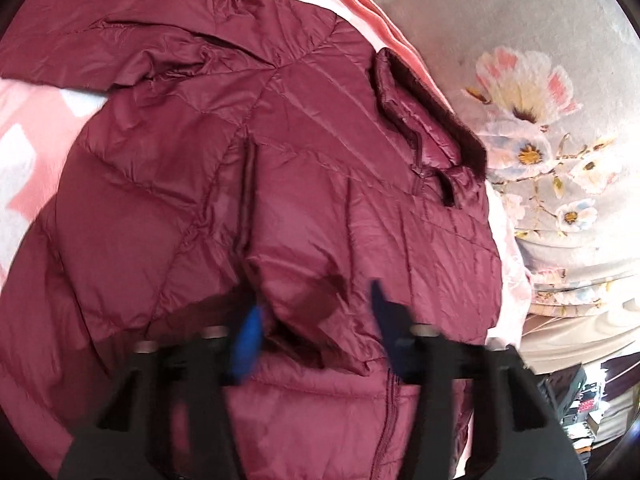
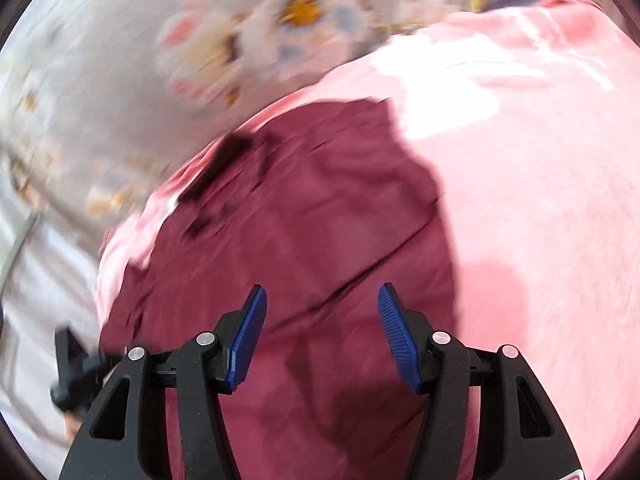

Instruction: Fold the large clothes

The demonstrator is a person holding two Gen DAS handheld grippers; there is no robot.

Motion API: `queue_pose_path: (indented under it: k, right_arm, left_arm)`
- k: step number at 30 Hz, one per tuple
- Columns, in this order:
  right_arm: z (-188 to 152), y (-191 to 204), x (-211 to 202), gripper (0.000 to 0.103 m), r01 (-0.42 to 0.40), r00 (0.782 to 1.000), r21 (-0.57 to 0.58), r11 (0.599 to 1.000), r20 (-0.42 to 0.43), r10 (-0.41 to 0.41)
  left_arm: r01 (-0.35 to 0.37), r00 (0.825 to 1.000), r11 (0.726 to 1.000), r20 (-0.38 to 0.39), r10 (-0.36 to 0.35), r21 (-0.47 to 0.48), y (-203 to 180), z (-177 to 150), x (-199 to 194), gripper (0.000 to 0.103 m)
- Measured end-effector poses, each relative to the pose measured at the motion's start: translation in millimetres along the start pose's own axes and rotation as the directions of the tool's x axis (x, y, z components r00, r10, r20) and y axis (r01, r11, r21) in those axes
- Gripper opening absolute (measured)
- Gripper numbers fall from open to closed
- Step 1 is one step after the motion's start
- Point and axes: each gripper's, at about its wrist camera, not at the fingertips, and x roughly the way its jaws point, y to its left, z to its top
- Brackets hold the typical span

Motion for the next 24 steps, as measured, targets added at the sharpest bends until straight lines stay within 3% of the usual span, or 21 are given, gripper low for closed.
queue_pose_path:
  k: [3,6,8,9,11,13,16,18,21,24]
  right_arm:
    - [20,-17,15,0.056,0.046,0.999,0.054,0.997,0.024,-0.047]
    - [34,-32,34,0.048,0.070,0.997,0.110,0.992,0.012,-0.071]
    - [41,-38,45,0.028,0.075,0.997,0.129,0.989,0.005,-0.076]
    - [43,-37,47,0.004,0.076,0.997,0.131,0.989,0.001,-0.076]
    - [53,-32,45,0.003,0.041,0.999,0.126,0.991,0.020,-0.044]
    - [64,-11,22,0.002,-0.005,0.993,0.063,0.998,0.117,-0.003]
    - [69,22,-8,0.002,-0.035,0.973,-0.054,0.998,0.228,0.047]
    - [65,24,0,0.002,0.024,0.975,-0.088,0.996,0.222,-0.004]
    - [59,-2,33,0.002,0.074,0.990,-0.023,0.997,0.118,-0.071]
    - [49,-17,47,0.002,0.119,0.990,0.001,0.993,0.074,-0.118]
  left_arm:
    - [-0.019,1.000,0.999,0.016,0.018,0.029,0,8,-3,0.006]
    - [-0.034,0.998,0.997,0.050,0.030,0.072,-5,18,-10,0.002]
    - [-0.051,0.995,0.991,0.093,0.040,0.124,-14,27,-18,0.002]
    - [-0.061,0.992,0.987,0.115,0.044,0.149,-20,31,-22,0.002]
    - [-0.062,0.988,0.982,0.152,0.034,0.180,-28,39,-29,0.001]
    - [-0.046,0.981,0.978,0.195,0.005,0.206,-37,47,-41,0.001]
    - [-0.099,0.955,0.961,0.296,0.019,0.259,-45,50,-59,0.001]
    - [-0.130,0.955,0.957,0.291,0.052,0.258,-40,50,-48,0.001]
    - [-0.190,0.970,0.951,0.198,0.143,0.243,-18,43,-2,0.001]
    - [-0.202,0.974,0.950,0.153,0.169,0.237,-6,35,20,0.001]
